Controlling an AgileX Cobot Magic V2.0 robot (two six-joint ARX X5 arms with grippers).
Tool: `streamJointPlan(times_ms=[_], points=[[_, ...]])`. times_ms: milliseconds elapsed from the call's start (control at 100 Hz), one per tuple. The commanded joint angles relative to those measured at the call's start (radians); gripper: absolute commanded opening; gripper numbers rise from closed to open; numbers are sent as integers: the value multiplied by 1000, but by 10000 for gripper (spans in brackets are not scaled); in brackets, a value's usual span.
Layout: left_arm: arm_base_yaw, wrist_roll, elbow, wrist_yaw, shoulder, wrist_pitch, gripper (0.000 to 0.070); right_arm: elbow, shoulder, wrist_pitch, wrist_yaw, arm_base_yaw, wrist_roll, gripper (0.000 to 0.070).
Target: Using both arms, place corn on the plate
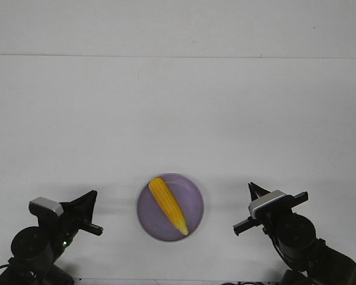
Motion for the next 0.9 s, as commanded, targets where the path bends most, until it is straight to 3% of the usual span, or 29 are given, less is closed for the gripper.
streamJointPlan(times_ms=[0, 180, 350, 620, 890], points=[[35, 110, -13, -49, -18, 27, 15, 11, 3, 10, 2, 11, 16, 17], [255, 289, -219, -48, -136, 220, 15, 11, 3, 10, 2, 11, 16, 17], [393, 388, -391, -46, -236, 294, 15, 11, 3, 10, 2, 11, 17, 17], [444, 394, -509, -46, -259, 382, 15, 11, 3, 10, 2, 11, 16, 17], [444, 393, -510, -47, -259, 413, 15, 11, 3, 10, 2, 11, 17, 17]])
